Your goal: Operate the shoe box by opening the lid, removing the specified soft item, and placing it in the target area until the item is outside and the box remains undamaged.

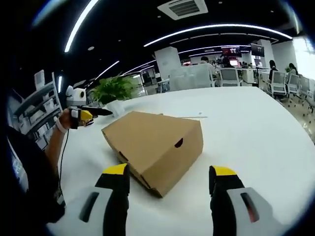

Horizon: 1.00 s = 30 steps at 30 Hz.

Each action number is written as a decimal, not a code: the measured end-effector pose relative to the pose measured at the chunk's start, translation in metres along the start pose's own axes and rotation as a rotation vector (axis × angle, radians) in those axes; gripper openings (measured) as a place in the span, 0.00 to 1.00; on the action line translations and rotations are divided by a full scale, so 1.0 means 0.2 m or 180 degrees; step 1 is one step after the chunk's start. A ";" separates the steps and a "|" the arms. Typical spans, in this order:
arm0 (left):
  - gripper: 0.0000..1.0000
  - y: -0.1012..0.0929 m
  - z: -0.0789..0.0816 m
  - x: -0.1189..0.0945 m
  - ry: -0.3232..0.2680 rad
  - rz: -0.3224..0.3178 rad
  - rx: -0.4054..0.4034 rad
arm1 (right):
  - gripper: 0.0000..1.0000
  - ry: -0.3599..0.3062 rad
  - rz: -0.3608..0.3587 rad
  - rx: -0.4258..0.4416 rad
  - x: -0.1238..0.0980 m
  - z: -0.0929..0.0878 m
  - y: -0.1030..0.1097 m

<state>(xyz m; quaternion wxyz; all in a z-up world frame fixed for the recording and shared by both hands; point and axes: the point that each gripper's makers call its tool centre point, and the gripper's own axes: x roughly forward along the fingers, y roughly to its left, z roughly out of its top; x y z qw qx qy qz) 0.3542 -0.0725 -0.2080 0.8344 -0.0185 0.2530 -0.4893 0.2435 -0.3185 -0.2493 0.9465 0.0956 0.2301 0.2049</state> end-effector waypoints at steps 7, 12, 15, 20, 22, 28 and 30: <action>0.89 0.03 0.00 0.01 0.0052 0.0041 0.0005 | 0.65 0.0050 0.0079 0.0075 0.06 0.02 -0.02; 0.89 0.02 0.01 0.02 0.0043 0.0005 0.0000 | 0.69 0.0147 0.0245 0.0201 0.10 0.02 -0.02; 0.89 0.02 -0.01 0.02 0.0067 0.0022 0.0006 | 0.69 0.0170 0.0250 0.0288 0.13 0.02 -0.04; 0.89 0.01 0.02 0.02 0.0033 0.0020 -0.0006 | 0.67 0.0220 0.0265 0.0487 0.18 0.01 -0.10; 0.89 0.01 0.01 0.02 0.0055 0.0020 0.0015 | 0.67 0.0292 0.0300 0.0537 0.20 -0.01 -0.10; 0.89 0.01 -0.01 0.02 0.0080 0.0036 0.0007 | 0.69 0.0374 0.0300 0.0658 0.25 0.00 -0.13; 0.89 0.01 -0.01 0.02 0.0086 0.0036 0.0007 | 0.69 0.0388 0.0322 0.0652 0.26 0.00 -0.13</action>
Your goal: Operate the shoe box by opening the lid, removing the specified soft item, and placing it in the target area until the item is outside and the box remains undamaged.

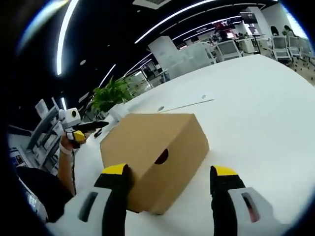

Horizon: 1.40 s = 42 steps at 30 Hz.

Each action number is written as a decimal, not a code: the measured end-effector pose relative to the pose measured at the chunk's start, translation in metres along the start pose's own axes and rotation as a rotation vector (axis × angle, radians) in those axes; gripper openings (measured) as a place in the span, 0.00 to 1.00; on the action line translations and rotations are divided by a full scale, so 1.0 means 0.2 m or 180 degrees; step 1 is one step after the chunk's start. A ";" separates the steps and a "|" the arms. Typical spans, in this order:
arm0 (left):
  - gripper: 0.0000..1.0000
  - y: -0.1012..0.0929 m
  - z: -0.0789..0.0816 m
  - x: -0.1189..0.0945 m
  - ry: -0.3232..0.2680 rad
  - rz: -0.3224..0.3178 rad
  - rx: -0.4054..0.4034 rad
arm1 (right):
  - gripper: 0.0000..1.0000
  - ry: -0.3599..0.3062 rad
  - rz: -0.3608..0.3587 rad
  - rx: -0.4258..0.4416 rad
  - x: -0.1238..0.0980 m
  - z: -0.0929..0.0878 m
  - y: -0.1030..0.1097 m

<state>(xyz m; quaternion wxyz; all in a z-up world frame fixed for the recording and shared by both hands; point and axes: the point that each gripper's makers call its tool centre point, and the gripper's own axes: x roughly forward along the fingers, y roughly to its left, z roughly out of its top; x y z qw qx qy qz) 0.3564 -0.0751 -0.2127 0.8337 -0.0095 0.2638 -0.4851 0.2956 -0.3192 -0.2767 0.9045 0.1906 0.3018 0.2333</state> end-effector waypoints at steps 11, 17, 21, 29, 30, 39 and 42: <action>0.88 0.01 -0.01 -0.01 0.0015 0.0032 -0.0014 | 0.72 0.0309 0.0403 0.0705 0.06 -0.04 -0.02; 0.87 0.04 0.00 -0.02 -0.0008 0.0082 -0.0066 | 0.70 0.0359 0.0425 0.0771 0.05 -0.06 -0.01; 0.87 0.04 -0.01 -0.02 0.0028 0.0073 -0.0061 | 0.55 0.0422 0.0601 0.0931 0.06 -0.04 0.04; 0.86 0.06 -0.02 -0.05 0.0059 0.0095 -0.0024 | 0.50 0.0399 0.0611 0.1071 0.05 -0.05 0.05; 0.86 0.06 -0.03 -0.06 0.0058 0.0097 -0.0033 | 0.49 0.0404 0.0602 0.1071 0.05 -0.05 0.06; 0.85 0.07 -0.06 -0.06 0.0130 0.0106 -0.0016 | 0.37 0.0394 0.0664 0.1217 0.01 -0.02 0.04; 0.85 0.06 -0.06 -0.06 0.0122 0.0089 -0.0019 | 0.34 0.0399 0.0686 0.1256 0.01 -0.01 0.04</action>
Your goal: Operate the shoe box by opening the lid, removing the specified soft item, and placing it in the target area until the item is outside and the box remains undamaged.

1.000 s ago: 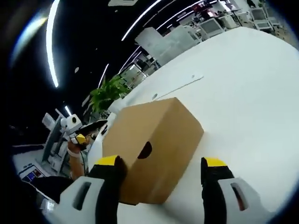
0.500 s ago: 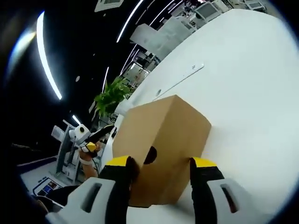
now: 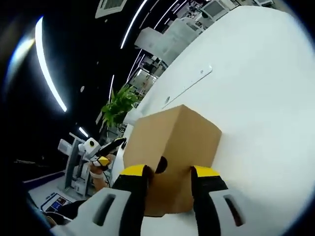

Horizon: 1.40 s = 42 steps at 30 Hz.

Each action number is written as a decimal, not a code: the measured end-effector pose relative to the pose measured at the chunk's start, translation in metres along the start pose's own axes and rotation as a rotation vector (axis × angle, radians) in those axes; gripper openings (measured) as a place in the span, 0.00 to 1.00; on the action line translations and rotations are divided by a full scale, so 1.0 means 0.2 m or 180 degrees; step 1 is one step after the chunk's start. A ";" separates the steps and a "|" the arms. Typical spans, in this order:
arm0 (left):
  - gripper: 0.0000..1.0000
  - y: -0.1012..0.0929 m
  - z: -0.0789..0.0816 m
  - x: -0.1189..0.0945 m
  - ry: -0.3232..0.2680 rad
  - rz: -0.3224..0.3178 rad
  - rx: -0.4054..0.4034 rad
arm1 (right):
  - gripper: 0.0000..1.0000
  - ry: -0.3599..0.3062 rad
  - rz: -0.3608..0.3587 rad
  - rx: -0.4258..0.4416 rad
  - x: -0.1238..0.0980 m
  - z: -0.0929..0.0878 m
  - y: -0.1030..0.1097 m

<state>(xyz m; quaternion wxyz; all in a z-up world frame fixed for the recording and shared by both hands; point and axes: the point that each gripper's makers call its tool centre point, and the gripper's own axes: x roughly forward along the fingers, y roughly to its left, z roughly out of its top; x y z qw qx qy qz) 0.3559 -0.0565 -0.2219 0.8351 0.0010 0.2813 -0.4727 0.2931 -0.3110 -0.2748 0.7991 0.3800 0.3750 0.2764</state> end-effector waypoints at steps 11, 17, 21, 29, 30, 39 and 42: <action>0.85 -0.01 -0.01 0.01 0.0016 -0.0010 0.0000 | 0.30 0.0012 0.0098 0.0124 0.00 0.00 0.00; 0.85 -0.02 0.01 0.01 0.0021 -0.0047 -0.0062 | 0.30 0.0032 0.0074 0.0082 0.00 0.01 0.00; 0.81 -0.03 0.00 0.01 0.0116 -0.0089 -0.0053 | 0.30 0.0045 0.0127 0.0092 0.00 0.01 0.00; 0.84 0.04 0.03 -0.04 0.0105 -0.0197 -0.0139 | 0.30 0.0012 0.0216 0.0067 0.00 -0.01 0.01; 0.85 0.05 0.03 -0.05 0.0111 -0.0250 -0.0168 | 0.30 0.0006 0.0212 0.0050 0.00 0.00 0.00; 0.80 0.19 0.05 -0.08 0.0085 -0.0371 -0.0420 | 0.30 0.0036 0.0164 0.0039 0.01 -0.03 0.03; 0.69 0.23 0.05 -0.05 0.0097 -0.0553 -0.0586 | 0.30 0.0087 0.0154 -0.0017 0.01 -0.02 0.02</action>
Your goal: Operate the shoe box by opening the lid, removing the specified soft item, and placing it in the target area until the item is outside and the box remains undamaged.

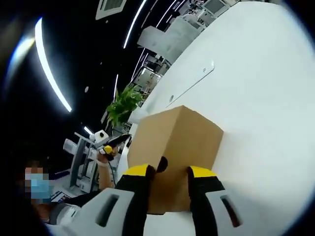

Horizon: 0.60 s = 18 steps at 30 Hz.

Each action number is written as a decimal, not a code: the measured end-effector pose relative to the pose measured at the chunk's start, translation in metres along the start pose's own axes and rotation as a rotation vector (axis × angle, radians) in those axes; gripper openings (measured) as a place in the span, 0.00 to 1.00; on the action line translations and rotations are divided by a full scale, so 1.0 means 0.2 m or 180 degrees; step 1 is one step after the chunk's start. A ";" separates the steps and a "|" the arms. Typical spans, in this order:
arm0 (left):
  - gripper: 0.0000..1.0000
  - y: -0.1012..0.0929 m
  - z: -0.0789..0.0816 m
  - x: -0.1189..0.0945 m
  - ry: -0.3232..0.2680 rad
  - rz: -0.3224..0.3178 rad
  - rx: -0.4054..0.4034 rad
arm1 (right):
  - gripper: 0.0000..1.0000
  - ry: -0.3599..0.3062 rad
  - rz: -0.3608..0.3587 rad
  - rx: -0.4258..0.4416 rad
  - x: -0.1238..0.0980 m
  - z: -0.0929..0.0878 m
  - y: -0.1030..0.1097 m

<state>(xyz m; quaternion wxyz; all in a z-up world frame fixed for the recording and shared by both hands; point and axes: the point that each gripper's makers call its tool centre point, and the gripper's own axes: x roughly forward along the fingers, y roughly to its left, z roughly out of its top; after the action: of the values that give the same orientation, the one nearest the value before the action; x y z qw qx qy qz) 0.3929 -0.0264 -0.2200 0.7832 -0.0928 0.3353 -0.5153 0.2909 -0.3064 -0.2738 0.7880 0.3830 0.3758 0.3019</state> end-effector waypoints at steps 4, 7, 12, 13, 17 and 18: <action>0.67 0.03 -0.05 0.05 0.0076 -0.0118 -0.0140 | 0.30 0.0068 0.0069 0.0037 0.00 0.01 -0.01; 0.70 0.08 -0.09 0.07 0.0162 -0.0226 -0.0320 | 0.30 0.0104 0.0049 0.0023 0.00 0.01 -0.01; 0.69 0.13 -0.06 0.10 0.0009 -0.0554 -0.0696 | 0.30 0.0096 0.0035 -0.0004 0.00 0.00 -0.01; 0.69 0.13 -0.05 0.10 -0.0040 -0.0629 -0.0804 | 0.30 0.0091 0.0039 -0.0008 0.00 -0.01 0.00; 0.69 0.17 -0.06 0.14 -0.0102 -0.0737 -0.1050 | 0.30 0.0098 0.0043 0.0001 0.00 0.00 0.00; 0.68 0.16 -0.06 0.15 -0.0091 -0.0786 -0.1134 | 0.30 0.0105 0.0041 0.0009 0.00 0.00 0.00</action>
<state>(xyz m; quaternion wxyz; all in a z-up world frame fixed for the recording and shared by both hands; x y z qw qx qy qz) 0.4164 -0.0355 -0.2578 0.6900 -0.2774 0.3960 -0.5386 0.2902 -0.3067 -0.2742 0.7792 0.3815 0.3866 0.3127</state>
